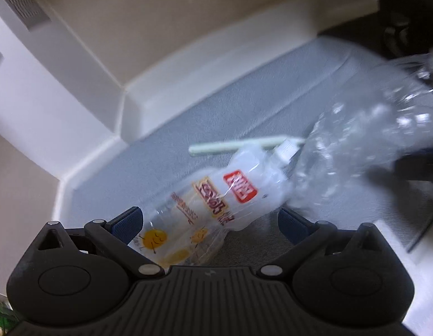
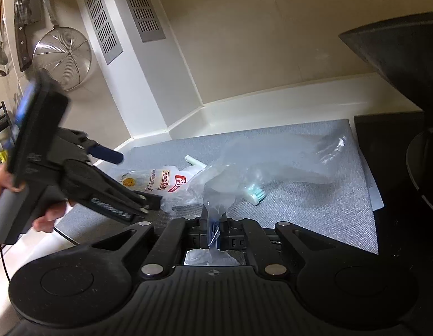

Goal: Collect trash
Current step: 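Grasp the white red-label spout pouch with the left tool while the right tool grips clear plastic wrap, then carry the spout pouch and plastic wrap down over the trash bin with both tools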

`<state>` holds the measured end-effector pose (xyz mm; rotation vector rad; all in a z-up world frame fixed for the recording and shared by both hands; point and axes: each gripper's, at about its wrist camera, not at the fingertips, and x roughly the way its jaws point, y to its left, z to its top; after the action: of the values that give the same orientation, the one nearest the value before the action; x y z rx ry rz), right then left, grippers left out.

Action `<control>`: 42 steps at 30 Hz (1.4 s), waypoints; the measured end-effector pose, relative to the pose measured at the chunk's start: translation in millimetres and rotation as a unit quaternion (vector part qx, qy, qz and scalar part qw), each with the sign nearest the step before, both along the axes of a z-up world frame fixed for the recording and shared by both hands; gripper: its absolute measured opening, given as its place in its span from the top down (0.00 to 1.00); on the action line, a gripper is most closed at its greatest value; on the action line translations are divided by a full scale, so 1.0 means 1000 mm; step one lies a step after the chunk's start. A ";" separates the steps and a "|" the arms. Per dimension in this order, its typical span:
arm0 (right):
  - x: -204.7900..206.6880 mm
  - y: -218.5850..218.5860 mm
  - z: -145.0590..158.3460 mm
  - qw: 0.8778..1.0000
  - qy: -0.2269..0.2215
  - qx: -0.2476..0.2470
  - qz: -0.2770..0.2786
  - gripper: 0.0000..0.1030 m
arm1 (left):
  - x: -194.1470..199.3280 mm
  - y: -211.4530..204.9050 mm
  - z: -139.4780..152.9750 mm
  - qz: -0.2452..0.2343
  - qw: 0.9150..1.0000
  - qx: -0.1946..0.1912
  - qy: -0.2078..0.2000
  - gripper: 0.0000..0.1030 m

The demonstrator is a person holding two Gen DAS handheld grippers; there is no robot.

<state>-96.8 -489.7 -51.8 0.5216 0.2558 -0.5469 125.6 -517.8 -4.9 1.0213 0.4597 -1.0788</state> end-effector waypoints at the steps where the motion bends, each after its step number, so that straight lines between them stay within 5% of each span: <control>1: 0.000 0.000 0.000 1.000 0.000 0.001 0.000 0.97 | 0.005 -0.003 -0.005 0.005 1.000 0.011 0.013 0.00; 6: 0.002 0.000 0.000 1.000 0.000 0.003 -0.001 0.97 | 0.036 -0.002 -0.010 0.088 0.990 -0.016 0.109 0.03; 8: 0.002 0.000 0.000 1.000 0.000 0.003 -0.001 0.97 | 0.035 0.004 -0.009 0.092 0.990 -0.040 0.103 0.31; 9: 0.002 0.001 0.000 1.000 0.000 0.002 -0.001 0.97 | 0.032 0.006 -0.008 0.090 0.991 -0.044 0.090 0.68; 10: 0.002 0.001 0.000 1.000 0.000 0.001 -0.001 0.97 | 0.030 0.008 -0.009 0.103 0.991 -0.048 0.073 0.84; 18: -0.002 0.006 0.001 1.000 -0.012 -0.015 0.000 0.97 | 0.010 0.064 0.008 0.172 0.977 -0.114 0.061 0.91; 24: -0.006 0.016 0.006 0.998 -0.027 -0.052 0.009 0.97 | -0.024 0.132 0.033 0.232 0.956 -0.167 0.061 0.91; 42: -0.006 0.021 0.010 0.997 -0.034 -0.069 0.018 0.97 | -0.100 0.289 0.075 0.349 0.908 -0.221 0.064 0.91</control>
<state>-103.2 -468.5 -41.8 0.4003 0.1618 -0.5062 25.3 -229.1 70.4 0.3258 0.5942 -0.5546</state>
